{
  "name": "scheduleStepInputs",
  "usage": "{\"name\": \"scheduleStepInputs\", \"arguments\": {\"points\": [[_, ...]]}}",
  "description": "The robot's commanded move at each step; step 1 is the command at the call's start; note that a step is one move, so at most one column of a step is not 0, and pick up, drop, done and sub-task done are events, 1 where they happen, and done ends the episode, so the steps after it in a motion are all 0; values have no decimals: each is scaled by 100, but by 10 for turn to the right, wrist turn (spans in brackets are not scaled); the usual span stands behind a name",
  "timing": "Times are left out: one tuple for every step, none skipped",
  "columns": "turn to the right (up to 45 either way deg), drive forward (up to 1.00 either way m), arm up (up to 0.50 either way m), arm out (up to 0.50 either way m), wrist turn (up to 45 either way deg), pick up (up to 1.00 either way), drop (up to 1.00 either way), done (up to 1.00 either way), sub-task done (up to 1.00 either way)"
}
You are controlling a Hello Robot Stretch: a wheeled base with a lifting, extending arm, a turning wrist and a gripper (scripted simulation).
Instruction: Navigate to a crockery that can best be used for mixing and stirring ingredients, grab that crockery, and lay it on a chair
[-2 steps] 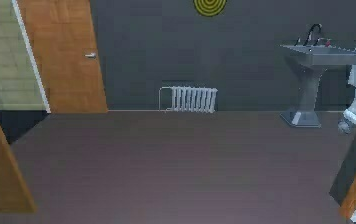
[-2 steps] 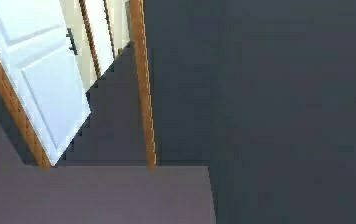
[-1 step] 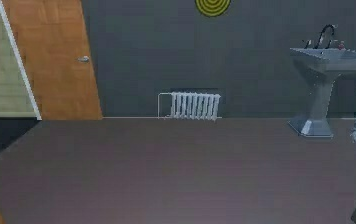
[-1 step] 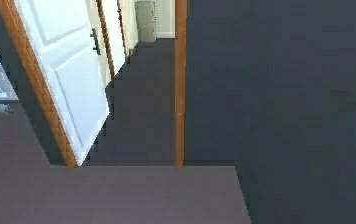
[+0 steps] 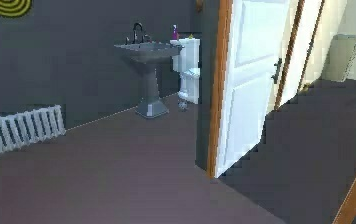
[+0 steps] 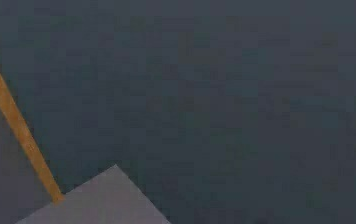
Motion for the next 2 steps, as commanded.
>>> {"name": "scheduleStepInputs", "arguments": {"points": [[270, 0, 0, 0, 0, 0, 0, 0, 0], [0, 100, 0, 0, 0, 0, 0, 0, 0]]}}
